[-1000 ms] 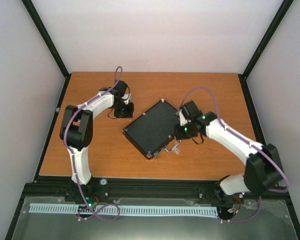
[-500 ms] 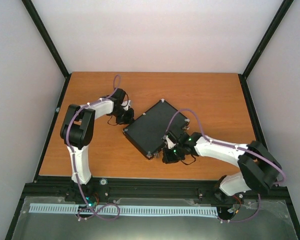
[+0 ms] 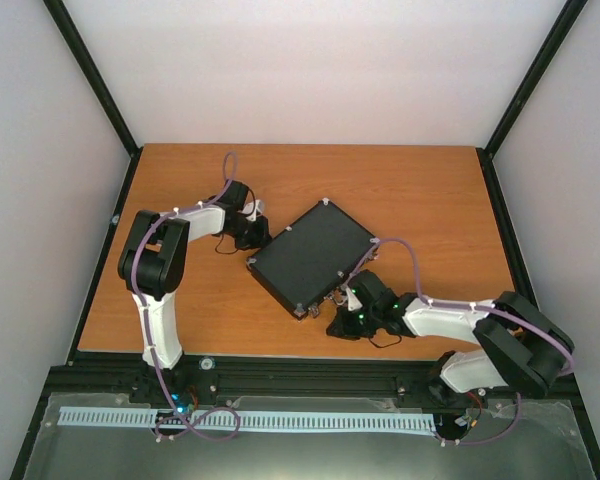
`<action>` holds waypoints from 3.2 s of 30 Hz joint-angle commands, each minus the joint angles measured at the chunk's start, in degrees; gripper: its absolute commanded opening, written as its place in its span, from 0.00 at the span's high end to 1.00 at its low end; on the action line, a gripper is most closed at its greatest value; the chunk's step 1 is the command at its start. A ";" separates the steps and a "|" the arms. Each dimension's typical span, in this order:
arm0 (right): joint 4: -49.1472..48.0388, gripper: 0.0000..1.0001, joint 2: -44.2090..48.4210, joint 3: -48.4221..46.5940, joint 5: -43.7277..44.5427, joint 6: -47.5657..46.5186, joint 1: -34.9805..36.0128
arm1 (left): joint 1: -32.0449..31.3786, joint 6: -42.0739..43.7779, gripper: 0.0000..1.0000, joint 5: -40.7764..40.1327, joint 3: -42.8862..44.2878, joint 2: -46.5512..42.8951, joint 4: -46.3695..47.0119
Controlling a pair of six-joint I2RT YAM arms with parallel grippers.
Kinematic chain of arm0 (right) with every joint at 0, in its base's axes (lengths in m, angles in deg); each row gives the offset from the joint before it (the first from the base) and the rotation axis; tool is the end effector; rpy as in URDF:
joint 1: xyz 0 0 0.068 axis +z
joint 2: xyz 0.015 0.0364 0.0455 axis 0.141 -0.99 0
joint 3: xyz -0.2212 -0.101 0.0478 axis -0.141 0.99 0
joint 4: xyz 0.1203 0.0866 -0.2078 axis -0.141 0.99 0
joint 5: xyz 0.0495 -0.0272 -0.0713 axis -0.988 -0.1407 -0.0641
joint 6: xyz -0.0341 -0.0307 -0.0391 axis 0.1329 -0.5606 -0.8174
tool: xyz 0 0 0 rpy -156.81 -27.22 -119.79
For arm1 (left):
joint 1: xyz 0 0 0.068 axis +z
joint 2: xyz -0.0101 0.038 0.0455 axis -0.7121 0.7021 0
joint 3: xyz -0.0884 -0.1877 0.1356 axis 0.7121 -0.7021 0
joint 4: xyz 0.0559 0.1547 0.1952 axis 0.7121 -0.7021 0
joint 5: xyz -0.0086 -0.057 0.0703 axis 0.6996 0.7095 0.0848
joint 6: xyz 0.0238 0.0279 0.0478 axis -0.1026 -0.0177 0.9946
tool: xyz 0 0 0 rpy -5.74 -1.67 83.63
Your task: Pack up texas hold em set
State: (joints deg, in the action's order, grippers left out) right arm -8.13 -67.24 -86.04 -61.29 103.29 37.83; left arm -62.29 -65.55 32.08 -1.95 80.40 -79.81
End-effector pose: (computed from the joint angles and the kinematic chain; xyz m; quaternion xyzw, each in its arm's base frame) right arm 0.1410 0.1741 0.0945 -0.0731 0.9383 0.3369 0.0259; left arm 0.3555 -0.1303 0.1026 -0.0375 0.9506 -0.2961 0.0858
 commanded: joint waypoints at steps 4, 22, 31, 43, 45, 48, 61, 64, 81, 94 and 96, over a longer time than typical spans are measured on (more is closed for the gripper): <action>-12.05 0.97 5.36 6.26 0.46 8.63 -2.31 | -0.87 -0.90 0.99 0.84 -2.79 1.90 -0.24; -26.63 0.97 -3.36 4.15 -0.30 13.21 -3.55 | -0.87 -1.38 0.99 1.94 -2.63 2.56 0.07; -28.75 0.97 -8.17 2.72 0.46 14.05 -3.73 | -0.87 -1.68 0.99 2.54 -3.08 2.76 0.39; -24.51 0.97 -15.93 -2.41 2.92 14.85 -3.92 | -1.24 -4.92 0.99 4.86 -6.88 4.04 3.43; -23.77 0.97 -17.53 -3.78 3.37 14.93 -3.92 | -1.61 -5.69 0.99 5.69 -7.73 4.52 4.41; -23.50 0.97 -19.83 -5.92 2.72 14.53 -3.88 | -1.99 -7.13 0.99 6.29 -9.05 4.73 5.89; -16.99 0.97 -3.07 -0.94 1.48 6.44 -5.16 | -1.58 -8.59 0.99 6.62 -7.37 4.95 7.10; -22.78 0.97 -2.63 0.75 1.34 6.90 -5.40 | -1.32 -8.99 0.99 8.06 -7.19 6.28 7.81; -26.33 0.97 -13.93 -1.18 3.17 8.22 -5.59 | -0.94 -8.06 0.99 8.31 -6.15 8.60 6.57; -27.89 0.97 -29.79 -9.68 10.80 13.92 -5.77 | -1.49 -10.94 0.99 10.28 -11.74 6.37 10.37; -28.22 0.97 -31.29 -10.41 12.54 15.35 -5.73 | -1.86 -11.41 0.99 10.54 -12.64 6.05 11.00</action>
State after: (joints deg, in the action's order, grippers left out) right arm -37.81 -87.61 -93.65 -65.16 113.02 32.71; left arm -56.74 -78.88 33.72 -7.13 84.03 -54.57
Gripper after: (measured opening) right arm 0.028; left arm 0.012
